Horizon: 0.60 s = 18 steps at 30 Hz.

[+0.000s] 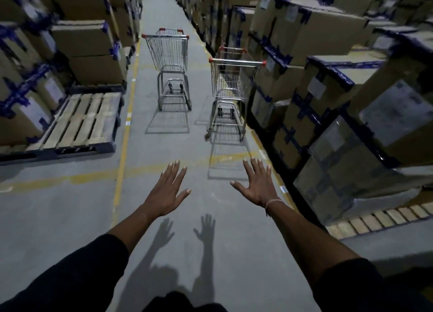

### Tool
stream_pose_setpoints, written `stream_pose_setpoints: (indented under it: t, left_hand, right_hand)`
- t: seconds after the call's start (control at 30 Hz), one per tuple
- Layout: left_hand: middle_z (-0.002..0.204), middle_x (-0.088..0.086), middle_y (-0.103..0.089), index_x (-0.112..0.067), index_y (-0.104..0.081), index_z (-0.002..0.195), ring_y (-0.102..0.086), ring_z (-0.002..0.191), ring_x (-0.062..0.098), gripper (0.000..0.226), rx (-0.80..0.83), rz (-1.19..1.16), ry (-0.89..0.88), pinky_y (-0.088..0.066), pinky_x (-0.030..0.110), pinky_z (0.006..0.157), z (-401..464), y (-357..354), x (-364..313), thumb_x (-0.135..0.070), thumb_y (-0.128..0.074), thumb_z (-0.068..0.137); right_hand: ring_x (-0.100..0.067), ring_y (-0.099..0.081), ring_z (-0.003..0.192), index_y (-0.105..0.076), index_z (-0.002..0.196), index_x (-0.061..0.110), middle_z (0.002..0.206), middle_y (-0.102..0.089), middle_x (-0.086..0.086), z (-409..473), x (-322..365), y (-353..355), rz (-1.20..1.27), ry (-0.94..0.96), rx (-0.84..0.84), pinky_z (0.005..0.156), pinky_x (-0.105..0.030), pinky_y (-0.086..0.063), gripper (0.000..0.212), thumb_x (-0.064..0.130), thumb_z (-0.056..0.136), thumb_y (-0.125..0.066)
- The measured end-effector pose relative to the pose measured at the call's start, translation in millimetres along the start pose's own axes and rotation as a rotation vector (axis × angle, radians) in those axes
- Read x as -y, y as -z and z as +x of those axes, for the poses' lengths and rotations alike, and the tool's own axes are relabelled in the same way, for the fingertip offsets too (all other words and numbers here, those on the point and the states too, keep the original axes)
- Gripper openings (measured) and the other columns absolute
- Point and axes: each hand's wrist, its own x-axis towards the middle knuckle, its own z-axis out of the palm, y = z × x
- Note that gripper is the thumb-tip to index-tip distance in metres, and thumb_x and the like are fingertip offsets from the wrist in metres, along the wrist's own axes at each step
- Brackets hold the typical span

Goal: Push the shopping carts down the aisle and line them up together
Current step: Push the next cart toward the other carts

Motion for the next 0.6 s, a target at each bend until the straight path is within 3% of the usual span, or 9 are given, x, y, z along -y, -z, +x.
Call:
stream_pose_setpoints:
  t: [0.37,0.47,0.6]
  left_hand:
    - [0.171,0.001,0.023,-0.024,0.0,0.166,0.025,0.156,0.02,0.09,0.0,-0.017,-0.059,0.009,0.037,0.124,258,5,101,-0.076,-0.011,0.094]
    - [0.17,0.0,0.023,-0.025,0.001,0.166,0.023,0.157,0.02,0.096,0.045,-0.03,-0.072,0.004,0.041,0.127,332,18,137,-0.083,-0.002,0.09]
    - [0.171,0.003,0.018,-0.022,-0.001,0.166,0.019,0.158,0.024,0.098,0.039,0.019,-0.116,0.001,0.044,0.129,436,52,178,-0.084,-0.002,0.09]
  right_hand:
    - [-0.024,0.017,0.164,-0.01,0.171,0.026,0.179,0.007,-0.004,255,-29,1,-0.052,-0.069,0.024,0.129,-0.053,0.017,0.101,0.085,0.095,-0.04]
    - [-0.025,0.016,0.164,-0.011,0.171,0.025,0.179,0.006,-0.005,320,-29,6,-0.059,-0.075,0.029,0.129,-0.054,0.015,0.104,0.088,0.092,-0.036]
    - [-0.024,0.012,0.164,-0.013,0.171,0.026,0.179,0.004,-0.003,413,-32,17,0.01,-0.132,-0.068,0.13,-0.055,0.013,0.126,0.104,0.073,-0.013]
